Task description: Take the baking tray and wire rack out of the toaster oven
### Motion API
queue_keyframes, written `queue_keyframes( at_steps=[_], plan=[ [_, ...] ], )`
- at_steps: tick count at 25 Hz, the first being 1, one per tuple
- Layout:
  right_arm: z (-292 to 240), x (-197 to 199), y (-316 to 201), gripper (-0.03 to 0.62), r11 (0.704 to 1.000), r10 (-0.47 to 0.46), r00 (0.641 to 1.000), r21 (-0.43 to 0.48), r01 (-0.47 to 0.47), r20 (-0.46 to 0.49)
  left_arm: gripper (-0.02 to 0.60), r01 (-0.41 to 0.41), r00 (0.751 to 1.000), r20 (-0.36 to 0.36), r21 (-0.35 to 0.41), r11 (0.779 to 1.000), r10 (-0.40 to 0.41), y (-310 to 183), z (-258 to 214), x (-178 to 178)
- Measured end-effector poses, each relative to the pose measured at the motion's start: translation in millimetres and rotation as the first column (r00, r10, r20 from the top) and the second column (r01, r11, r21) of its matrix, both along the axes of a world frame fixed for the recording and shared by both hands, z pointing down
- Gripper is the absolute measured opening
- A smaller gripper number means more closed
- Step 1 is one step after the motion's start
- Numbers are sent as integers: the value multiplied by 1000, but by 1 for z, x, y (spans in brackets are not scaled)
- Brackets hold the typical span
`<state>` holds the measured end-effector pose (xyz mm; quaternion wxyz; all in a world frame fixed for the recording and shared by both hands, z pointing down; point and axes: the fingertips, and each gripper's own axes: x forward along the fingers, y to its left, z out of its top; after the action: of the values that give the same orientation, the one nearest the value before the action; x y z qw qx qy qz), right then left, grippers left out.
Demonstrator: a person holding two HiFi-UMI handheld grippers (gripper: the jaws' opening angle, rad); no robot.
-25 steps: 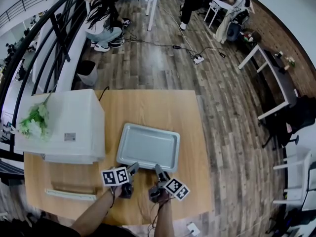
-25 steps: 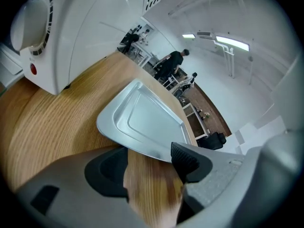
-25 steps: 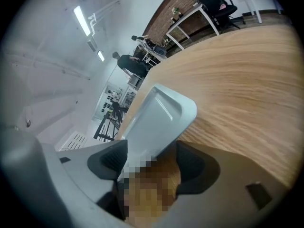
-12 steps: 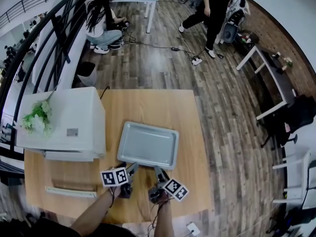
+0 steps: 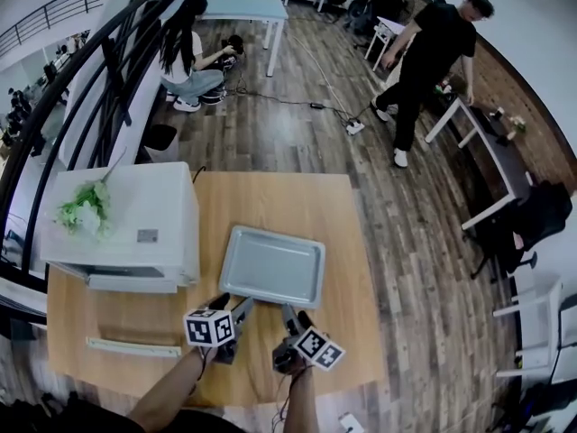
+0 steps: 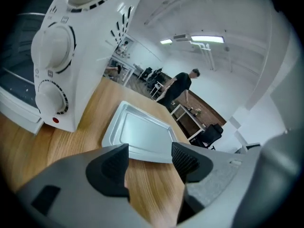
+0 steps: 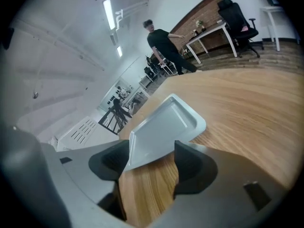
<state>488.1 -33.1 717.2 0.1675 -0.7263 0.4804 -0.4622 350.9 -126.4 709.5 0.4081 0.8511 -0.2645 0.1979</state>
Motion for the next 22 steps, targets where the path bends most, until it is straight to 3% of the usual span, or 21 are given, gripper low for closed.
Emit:
queue_keyframes(
  at_steps=[6,13,22],
  plan=[
    [-39,-22,-2,275,998,-65,990,14,67,-125,272,-35,999,7,115,993,34,7,-32,-22],
    [-86,-67,2,253,991,-114,965,43,128,-235,256,-9,999,-36,198,980,17,14,-78,-64],
    [-128,-138,-6,229,967,-193,912,89,240,-362,204,26,1000,-26,392,920,-17,12,-131,-131]
  ],
)
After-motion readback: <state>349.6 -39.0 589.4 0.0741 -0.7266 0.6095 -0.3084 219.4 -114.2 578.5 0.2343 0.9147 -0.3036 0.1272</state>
